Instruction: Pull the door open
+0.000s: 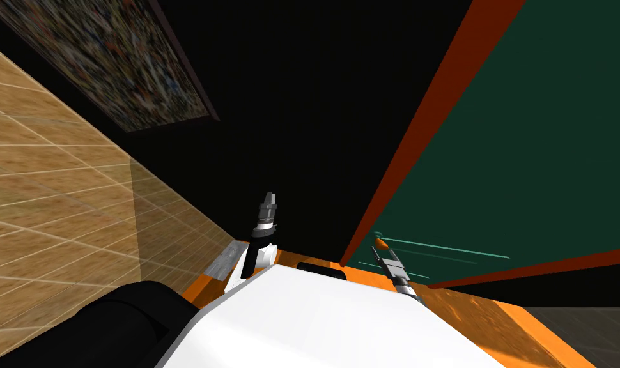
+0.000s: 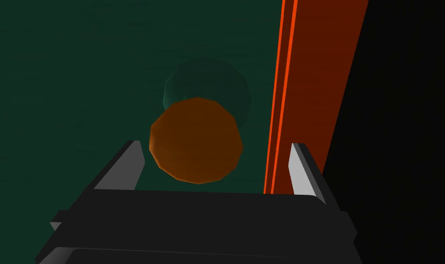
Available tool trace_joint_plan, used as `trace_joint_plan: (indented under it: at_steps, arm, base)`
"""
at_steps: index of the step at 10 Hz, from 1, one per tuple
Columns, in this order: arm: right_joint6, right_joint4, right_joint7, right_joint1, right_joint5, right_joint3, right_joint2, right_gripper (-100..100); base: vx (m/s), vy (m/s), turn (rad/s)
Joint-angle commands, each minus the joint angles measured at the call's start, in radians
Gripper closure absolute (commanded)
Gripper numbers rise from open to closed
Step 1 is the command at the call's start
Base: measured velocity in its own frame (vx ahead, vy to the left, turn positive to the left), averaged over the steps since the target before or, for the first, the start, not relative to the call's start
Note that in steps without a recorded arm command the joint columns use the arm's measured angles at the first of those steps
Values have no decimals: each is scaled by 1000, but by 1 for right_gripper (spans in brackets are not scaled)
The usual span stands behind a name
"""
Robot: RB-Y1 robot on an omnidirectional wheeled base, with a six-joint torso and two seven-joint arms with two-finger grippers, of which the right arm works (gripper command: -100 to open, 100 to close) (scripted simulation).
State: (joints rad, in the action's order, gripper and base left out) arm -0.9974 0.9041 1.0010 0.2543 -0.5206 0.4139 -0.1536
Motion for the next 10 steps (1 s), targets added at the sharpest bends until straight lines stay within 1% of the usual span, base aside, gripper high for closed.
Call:
trace_joint_plan:
  at_steps: [1,2,3,8,9,10]
  arm:
    - [-13,-29,-6,-10,16,19,-20,-100]
    - [-6,-16,-3,-6,9,11,-12,-100]
    - [-6,-16,-3,-6,9,11,-12,100]
    - [-6,-16,-3,-6,9,11,-12,100]
    - [-2,-17,-32,-7,18,11,-16,100]
    - [-1,-18,-48,-8,23,9,-16,100]
  base:
    - [180,-10,137]
    - [86,-10,31]
    - [-13,-4,-38]
    - [-15,-2,0]
    - [-16,-10,31]
    - [-26,-13,38]
